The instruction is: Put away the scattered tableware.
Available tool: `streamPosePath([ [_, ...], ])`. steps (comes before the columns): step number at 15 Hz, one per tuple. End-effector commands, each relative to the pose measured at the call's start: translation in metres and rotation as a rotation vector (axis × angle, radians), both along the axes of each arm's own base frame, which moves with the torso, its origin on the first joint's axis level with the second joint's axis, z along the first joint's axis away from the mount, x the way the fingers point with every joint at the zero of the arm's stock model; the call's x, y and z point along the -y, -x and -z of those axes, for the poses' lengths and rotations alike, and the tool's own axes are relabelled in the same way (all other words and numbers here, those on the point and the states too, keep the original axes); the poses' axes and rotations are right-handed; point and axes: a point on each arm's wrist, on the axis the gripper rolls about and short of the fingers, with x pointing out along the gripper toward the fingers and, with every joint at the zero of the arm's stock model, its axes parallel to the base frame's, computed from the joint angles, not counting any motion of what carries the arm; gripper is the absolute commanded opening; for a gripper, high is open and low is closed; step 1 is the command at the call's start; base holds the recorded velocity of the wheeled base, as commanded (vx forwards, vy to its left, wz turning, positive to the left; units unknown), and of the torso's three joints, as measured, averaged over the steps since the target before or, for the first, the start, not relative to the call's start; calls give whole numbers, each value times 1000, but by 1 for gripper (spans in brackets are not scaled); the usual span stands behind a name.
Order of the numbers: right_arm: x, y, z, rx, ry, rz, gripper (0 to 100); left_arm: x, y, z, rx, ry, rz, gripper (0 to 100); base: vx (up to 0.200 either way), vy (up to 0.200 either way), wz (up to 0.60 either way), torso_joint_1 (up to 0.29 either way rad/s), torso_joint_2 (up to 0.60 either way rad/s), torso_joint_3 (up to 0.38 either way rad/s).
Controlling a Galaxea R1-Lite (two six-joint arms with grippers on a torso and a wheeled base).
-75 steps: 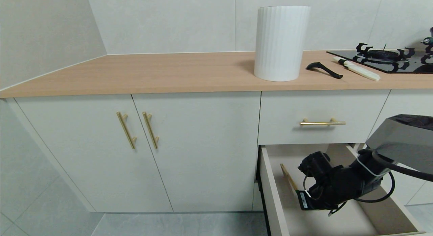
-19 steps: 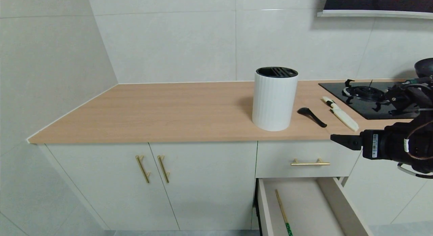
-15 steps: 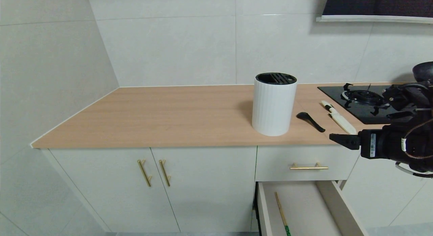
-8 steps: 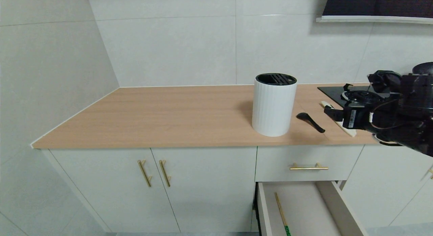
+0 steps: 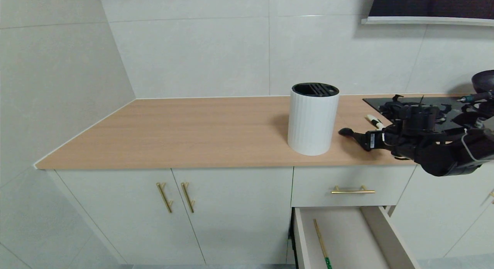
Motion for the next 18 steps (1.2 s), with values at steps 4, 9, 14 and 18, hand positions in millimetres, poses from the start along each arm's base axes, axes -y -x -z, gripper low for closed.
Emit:
streamPosePath([
  [4,13,-11,26,-57,-24,-44,100,0,0,0,-1,0,-1,100,0,0,0,0,0,0],
  [9,11,-16,43,-96,-24,-49,100,0,0,0,-1,0,1,100,0,0,0,0,0,0],
  [14,11,-19,50,-106,-24,-48,0,0,0,0,-1,0,-1,100,0,0,0,0,0,0],
  [18,11,-19,51,-111,-24,-48,0,0,0,0,-1,0,-1,100,0,0,0,0,0,0],
])
